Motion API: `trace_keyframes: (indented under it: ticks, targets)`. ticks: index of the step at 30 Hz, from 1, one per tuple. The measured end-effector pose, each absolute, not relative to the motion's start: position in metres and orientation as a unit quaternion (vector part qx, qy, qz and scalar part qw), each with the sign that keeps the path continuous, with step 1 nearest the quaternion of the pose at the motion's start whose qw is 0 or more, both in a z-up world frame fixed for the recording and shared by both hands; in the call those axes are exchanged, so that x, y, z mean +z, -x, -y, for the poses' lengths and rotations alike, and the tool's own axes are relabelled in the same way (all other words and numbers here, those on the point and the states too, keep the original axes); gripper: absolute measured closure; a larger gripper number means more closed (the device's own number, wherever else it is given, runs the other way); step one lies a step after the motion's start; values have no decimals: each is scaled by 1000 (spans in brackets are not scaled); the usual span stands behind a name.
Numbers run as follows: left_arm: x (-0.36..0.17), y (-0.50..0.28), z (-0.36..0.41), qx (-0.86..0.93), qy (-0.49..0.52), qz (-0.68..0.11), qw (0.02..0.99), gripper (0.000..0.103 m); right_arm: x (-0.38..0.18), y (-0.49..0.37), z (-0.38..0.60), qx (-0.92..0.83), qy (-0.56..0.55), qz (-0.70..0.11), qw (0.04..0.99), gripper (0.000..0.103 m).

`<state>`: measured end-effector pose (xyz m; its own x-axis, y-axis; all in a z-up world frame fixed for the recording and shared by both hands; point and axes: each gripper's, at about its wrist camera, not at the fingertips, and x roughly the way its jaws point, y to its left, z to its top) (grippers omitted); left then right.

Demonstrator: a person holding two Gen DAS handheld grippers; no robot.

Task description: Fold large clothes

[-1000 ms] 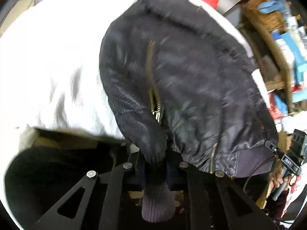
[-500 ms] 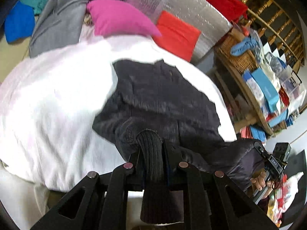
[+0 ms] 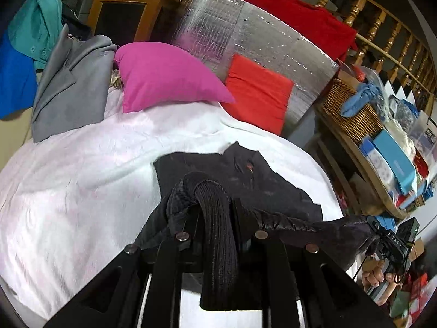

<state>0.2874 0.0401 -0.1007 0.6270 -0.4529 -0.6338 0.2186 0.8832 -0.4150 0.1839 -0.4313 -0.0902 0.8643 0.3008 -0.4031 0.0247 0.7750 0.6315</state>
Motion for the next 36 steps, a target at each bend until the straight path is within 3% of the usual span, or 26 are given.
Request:
trace_keyframes:
  ticks: [17,29,34,35,36]
  targets:
    - [-157,-479,5,-155,153,-433,874,87,-137,-374,462,7,-299,-274,914,86]
    - [-230,-552,22,-116,135,-439,880,84,-209,-469,482,-47,-331,-333,881,85]
    - [-235,-549,27,-128,126,-428,886,79,-231,-466,510,-11,-423,-334,842,72]
    - [-231,-546,23,-137,135,-426,884,77,-229,-462,513,0,-434,-331,838,63]
    - [-228,-546,20,-141,142,-425,883,72,-226,-459,514,6,-439,-326,837,48]
